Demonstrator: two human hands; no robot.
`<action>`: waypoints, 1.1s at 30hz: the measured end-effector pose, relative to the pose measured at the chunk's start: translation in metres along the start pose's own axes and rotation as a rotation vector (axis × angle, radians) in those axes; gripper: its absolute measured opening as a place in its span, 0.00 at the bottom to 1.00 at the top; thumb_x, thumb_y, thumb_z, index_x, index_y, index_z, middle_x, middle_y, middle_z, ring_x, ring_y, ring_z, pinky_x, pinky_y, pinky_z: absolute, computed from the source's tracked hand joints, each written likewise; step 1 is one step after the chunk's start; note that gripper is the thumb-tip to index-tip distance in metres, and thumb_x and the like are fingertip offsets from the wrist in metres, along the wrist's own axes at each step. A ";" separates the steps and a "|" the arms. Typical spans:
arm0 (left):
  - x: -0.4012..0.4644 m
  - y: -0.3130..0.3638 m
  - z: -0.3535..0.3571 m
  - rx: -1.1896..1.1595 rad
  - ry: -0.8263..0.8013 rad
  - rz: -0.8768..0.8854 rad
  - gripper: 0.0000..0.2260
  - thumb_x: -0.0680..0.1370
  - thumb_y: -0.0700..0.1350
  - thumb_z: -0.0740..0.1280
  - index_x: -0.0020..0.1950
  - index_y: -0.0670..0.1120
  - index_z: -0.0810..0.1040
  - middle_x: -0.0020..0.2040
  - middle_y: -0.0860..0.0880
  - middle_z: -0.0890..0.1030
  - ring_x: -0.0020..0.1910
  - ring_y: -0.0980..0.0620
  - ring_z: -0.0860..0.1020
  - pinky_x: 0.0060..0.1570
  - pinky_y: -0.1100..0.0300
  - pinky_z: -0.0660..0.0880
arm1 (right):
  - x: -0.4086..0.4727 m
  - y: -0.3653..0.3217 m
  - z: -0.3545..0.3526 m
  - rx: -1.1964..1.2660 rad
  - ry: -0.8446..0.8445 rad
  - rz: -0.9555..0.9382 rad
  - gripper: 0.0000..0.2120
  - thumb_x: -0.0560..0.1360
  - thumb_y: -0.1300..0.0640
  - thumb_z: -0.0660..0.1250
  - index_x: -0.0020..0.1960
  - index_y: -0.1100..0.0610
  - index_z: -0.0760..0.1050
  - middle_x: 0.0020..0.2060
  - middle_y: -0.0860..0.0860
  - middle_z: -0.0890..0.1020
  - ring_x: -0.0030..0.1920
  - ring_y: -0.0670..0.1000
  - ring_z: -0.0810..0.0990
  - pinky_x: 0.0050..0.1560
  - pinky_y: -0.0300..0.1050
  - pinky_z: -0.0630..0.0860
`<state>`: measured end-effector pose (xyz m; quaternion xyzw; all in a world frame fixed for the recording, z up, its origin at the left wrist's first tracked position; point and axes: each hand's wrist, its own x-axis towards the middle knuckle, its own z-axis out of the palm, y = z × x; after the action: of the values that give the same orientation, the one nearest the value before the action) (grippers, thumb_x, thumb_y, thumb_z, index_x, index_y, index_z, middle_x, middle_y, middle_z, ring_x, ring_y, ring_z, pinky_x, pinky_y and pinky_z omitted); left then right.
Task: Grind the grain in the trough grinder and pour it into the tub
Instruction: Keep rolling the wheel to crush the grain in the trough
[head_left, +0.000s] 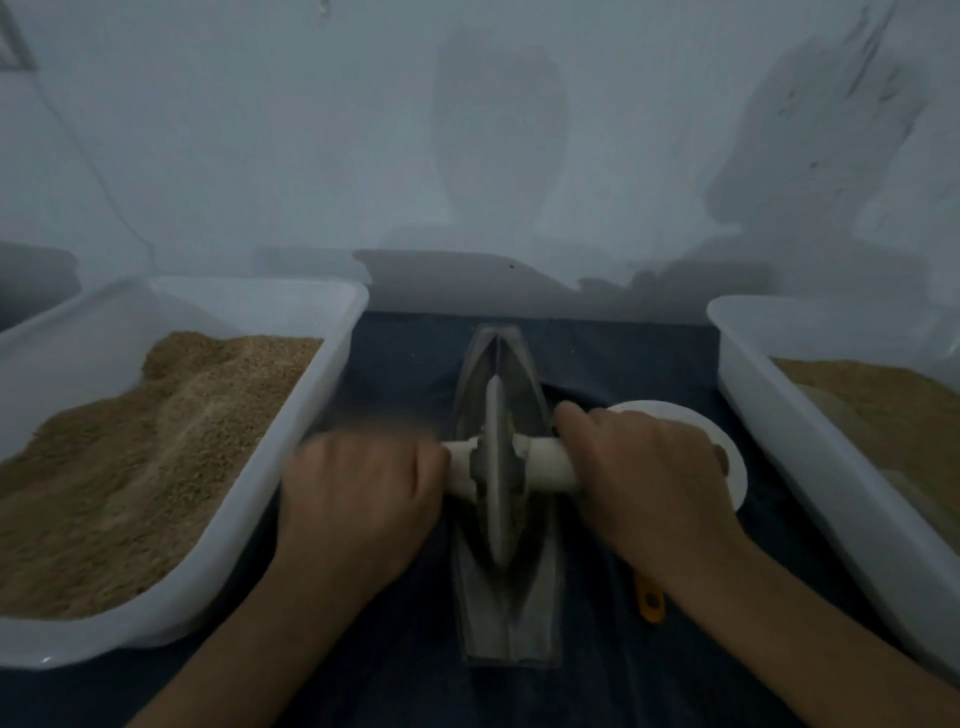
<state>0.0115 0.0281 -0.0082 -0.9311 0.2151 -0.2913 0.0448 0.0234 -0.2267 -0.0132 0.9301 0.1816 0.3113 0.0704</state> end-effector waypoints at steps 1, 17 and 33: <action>0.003 -0.002 0.003 0.018 -0.005 0.001 0.09 0.75 0.41 0.63 0.37 0.49 0.66 0.28 0.50 0.68 0.26 0.52 0.60 0.30 0.62 0.53 | 0.006 0.002 0.002 -0.009 -0.030 -0.004 0.24 0.58 0.52 0.80 0.46 0.49 0.68 0.30 0.48 0.76 0.25 0.51 0.72 0.25 0.39 0.59; 0.018 -0.001 0.014 -0.012 -0.064 -0.088 0.08 0.80 0.45 0.57 0.42 0.49 0.70 0.35 0.50 0.75 0.28 0.50 0.68 0.28 0.60 0.59 | 0.025 0.013 -0.005 0.593 -0.290 0.095 0.29 0.79 0.33 0.46 0.80 0.36 0.55 0.74 0.29 0.59 0.76 0.29 0.51 0.74 0.32 0.47; -0.001 0.012 0.004 -0.204 0.073 -0.319 0.21 0.83 0.55 0.54 0.64 0.49 0.82 0.65 0.49 0.82 0.61 0.51 0.81 0.56 0.48 0.79 | -0.010 -0.020 -0.015 0.214 0.145 0.184 0.17 0.85 0.43 0.51 0.53 0.45 0.77 0.49 0.43 0.85 0.53 0.45 0.82 0.44 0.37 0.71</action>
<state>0.0086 0.0174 -0.0148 -0.9419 0.0946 -0.3050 -0.1042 0.0010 -0.2122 -0.0114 0.9201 0.1326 0.3615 -0.0712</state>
